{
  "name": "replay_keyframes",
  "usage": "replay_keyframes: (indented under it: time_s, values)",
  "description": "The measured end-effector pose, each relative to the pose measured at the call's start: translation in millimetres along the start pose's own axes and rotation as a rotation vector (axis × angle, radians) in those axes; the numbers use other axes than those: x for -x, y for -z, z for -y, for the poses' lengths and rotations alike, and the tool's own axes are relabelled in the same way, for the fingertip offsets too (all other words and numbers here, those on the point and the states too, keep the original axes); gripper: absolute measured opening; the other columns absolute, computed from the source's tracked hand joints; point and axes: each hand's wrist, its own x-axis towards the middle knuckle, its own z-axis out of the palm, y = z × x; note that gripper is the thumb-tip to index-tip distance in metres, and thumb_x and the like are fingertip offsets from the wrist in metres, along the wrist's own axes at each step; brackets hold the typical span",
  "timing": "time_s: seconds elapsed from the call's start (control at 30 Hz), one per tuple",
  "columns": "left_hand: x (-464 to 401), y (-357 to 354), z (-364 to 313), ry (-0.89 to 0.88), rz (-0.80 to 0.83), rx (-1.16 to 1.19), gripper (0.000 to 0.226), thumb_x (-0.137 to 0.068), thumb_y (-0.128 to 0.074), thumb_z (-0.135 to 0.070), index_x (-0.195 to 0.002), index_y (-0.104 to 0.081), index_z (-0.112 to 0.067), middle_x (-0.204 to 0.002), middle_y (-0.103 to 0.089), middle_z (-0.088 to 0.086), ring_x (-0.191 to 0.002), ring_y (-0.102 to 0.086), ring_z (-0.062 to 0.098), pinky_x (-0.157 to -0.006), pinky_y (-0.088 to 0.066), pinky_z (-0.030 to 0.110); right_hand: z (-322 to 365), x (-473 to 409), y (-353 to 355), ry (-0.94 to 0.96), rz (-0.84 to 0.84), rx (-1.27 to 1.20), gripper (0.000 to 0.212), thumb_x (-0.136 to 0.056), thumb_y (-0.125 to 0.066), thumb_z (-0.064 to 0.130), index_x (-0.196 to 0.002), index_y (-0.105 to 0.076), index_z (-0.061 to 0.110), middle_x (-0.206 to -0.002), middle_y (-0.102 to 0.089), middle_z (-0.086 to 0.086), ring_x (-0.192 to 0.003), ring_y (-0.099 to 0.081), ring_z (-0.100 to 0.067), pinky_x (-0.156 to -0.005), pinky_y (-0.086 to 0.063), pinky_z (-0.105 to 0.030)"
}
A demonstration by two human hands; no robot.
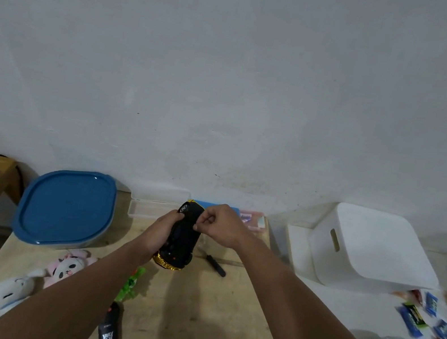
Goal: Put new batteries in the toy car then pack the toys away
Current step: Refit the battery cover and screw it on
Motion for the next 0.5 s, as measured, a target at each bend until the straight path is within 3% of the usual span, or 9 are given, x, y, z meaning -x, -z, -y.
replay_keyframes:
  time_s: [0.13, 0.3, 0.5]
  values:
    - [-4, 3, -1, 0.052, 0.008, 0.124, 0.045, -0.106, -0.039, -0.039, -0.112, -0.073, -0.01, -0.099, -0.078, 0.019, -0.091, -0.071, 0.036, -0.09, -0.052, 0.045, 5, 2, -5, 0.054, -0.07, -0.002, 0.02, -0.083, -0.078, 0.025, -0.102, -0.07, 0.027, -0.077, -0.066, 0.007, -0.073, -0.061, -0.009, -0.077, -0.055, -0.036]
    - [-4, 7, -2, 0.053, 0.002, 0.157, 0.045, -0.106, -0.039, -0.039, -0.116, -0.071, -0.01, -0.094, -0.077, 0.015, -0.085, -0.071, 0.033, -0.08, -0.054, 0.04, 6, 5, -12, 0.118, -0.069, 0.023, 0.029, -0.087, -0.074, 0.026, -0.113, -0.069, 0.037, -0.093, -0.058, 0.005, -0.086, -0.061, -0.012, -0.082, -0.053, -0.032]
    - [-2, 4, -4, 0.051, -0.001, 0.061, 0.041, -0.106, -0.039, -0.037, -0.109, -0.073, -0.014, -0.094, -0.077, 0.013, -0.087, -0.071, 0.03, -0.08, -0.052, 0.038, 7, 1, -10, 0.075, 0.025, 0.022, 0.027, -0.087, -0.075, 0.021, -0.109, -0.066, 0.032, -0.091, -0.056, 0.001, -0.083, -0.059, -0.017, -0.079, -0.052, -0.033]
